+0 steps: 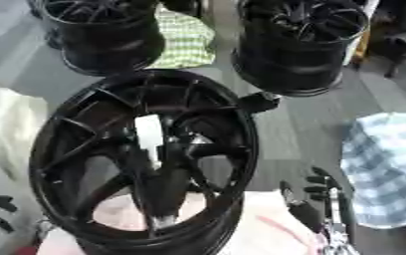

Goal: Pull the pin out of the wheel hub.

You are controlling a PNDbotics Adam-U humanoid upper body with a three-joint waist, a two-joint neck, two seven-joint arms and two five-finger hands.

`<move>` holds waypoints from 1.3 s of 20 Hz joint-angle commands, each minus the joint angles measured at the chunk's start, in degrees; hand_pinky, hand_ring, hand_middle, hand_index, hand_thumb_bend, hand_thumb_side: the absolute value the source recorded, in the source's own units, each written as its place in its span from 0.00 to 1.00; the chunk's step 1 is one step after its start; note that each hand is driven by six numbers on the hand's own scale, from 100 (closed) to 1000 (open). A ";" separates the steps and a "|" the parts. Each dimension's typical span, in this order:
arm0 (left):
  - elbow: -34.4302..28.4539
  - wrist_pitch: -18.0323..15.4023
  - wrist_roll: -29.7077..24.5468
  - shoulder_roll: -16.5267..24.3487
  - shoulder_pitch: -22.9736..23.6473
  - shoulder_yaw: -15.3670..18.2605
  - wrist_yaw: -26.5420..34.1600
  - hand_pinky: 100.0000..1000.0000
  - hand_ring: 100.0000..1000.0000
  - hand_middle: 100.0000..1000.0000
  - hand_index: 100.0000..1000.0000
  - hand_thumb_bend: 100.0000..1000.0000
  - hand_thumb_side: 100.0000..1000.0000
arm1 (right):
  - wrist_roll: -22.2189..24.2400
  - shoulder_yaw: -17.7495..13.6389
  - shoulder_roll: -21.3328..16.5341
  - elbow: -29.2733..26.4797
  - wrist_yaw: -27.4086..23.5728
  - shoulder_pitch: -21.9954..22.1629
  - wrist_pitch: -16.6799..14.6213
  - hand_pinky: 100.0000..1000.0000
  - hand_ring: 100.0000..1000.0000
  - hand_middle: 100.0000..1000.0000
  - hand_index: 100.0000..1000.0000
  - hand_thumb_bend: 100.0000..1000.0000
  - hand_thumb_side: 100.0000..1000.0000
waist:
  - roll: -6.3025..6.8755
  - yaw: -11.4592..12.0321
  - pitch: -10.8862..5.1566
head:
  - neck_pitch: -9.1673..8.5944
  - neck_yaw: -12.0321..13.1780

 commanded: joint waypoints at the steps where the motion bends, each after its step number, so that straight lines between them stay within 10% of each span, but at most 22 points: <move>1: -5.44 -8.77 -3.77 6.10 -3.89 0.78 3.00 0.51 0.00 0.58 0.75 0.00 0.81 | -0.79 -0.12 -1.11 -1.28 -1.16 -0.06 -0.94 0.66 0.62 0.65 0.85 0.35 0.14 | -0.35 0.05 -0.01 | 0.25 0.25; 10: -6.00 -5.03 -6.45 8.28 2.91 -0.08 11.09 0.50 0.00 0.58 0.74 0.00 0.93 | -2.28 -1.45 -11.39 -12.63 2.93 0.47 -7.25 0.69 0.64 0.67 0.86 0.32 0.29 | -2.47 0.50 0.53 | -1.61 -2.52; 26: -8.36 1.68 -6.89 6.41 3.56 -1.68 12.87 0.50 0.00 0.57 0.74 0.00 0.94 | 10.61 18.86 -32.68 -28.60 15.14 -13.80 -17.32 0.77 0.76 0.79 0.93 0.43 0.27 | -3.97 3.81 -0.50 | -3.30 -6.89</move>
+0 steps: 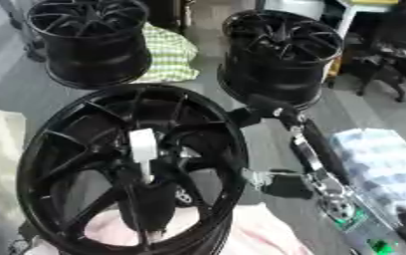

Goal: Pull the pin out of the wheel hub.

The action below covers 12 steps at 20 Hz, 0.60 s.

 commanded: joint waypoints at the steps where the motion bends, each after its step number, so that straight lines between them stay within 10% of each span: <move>1: -1.45 -2.17 -2.90 -0.02 -0.64 -0.65 -0.52 0.50 0.00 0.57 0.74 0.00 0.94 | 2.61 3.72 -5.84 -1.66 1.09 -3.37 -1.13 0.77 0.76 0.80 0.93 0.44 0.27 | 0.62 0.36 -0.66 | -0.60 -0.85; 8: -1.56 -1.55 -2.90 -1.86 -1.10 -1.72 -1.25 0.50 0.00 0.57 0.74 0.00 0.95 | 8.36 11.54 -14.82 -1.68 -4.16 -12.71 1.78 0.77 0.77 0.80 0.94 0.50 0.27 | 1.72 1.93 -0.29 | 1.58 -1.57; 12: -1.53 -1.43 -2.90 -2.45 -1.25 -1.88 -1.66 0.50 0.00 0.57 0.74 0.00 0.95 | 11.47 12.69 -13.77 -0.97 -7.27 -17.77 4.75 0.77 0.77 0.81 0.94 0.52 0.28 | 1.98 2.33 -0.06 | 2.81 -0.94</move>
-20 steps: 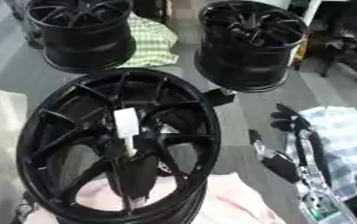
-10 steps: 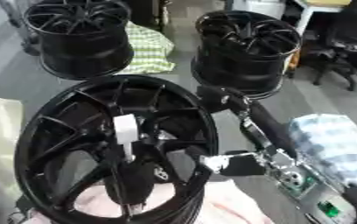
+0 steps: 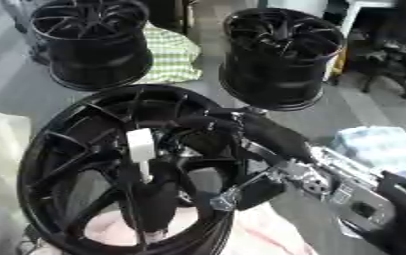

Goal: Pull the pin out of the wheel hub.

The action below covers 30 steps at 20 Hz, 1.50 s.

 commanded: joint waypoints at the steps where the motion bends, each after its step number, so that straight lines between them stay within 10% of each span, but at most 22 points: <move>1: -0.95 -2.02 -2.27 0.40 -0.95 -0.06 -0.44 0.50 0.00 0.57 0.74 0.00 0.95 | 2.50 0.42 -0.28 0.66 -2.83 -3.52 2.32 0.77 0.78 0.82 0.94 0.46 0.27 | 0.35 0.16 -0.14 | 0.67 0.43; 18: -0.70 -1.39 -2.27 -1.95 -2.00 -1.30 -2.28 0.50 0.00 0.57 0.74 0.00 0.97 | 16.01 -0.29 11.81 21.62 -16.35 -19.26 15.84 0.78 0.83 0.84 0.96 0.54 0.31 | 0.88 2.25 0.44 | 0.71 -0.31; 30: -0.45 -0.91 -2.27 -2.47 -2.24 -1.56 -3.15 0.50 0.00 0.57 0.75 0.00 0.98 | 25.77 1.74 12.87 19.54 -20.83 -20.63 25.57 0.79 0.82 0.82 0.93 0.49 0.31 | 0.77 2.81 0.40 | 0.71 -0.61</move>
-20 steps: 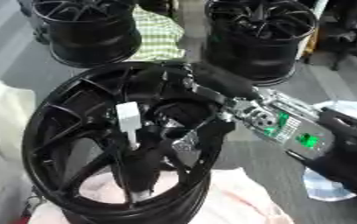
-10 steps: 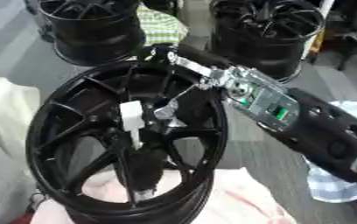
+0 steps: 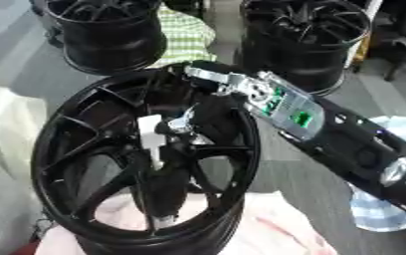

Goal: Pull the pin out of the wheel hub.

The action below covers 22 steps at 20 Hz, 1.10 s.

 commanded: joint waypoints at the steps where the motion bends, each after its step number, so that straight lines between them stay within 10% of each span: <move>1: -0.47 -1.58 -1.62 0.49 -0.75 -0.08 -0.31 0.50 0.00 0.57 0.75 0.00 0.98 | 2.54 -0.67 -0.30 -2.08 0.45 -1.46 2.24 0.79 0.82 0.82 0.93 0.49 0.31 | 0.21 0.00 -0.36 | 0.32 -0.23; 22: -0.53 -0.78 -1.62 -0.41 -1.65 -0.58 -0.26 0.51 0.00 0.57 0.75 0.00 0.98 | 19.68 -3.11 4.22 1.80 16.57 -2.30 0.24 0.72 0.71 0.68 0.78 0.30 0.27 | 0.43 1.10 -0.22 | 0.32 -1.85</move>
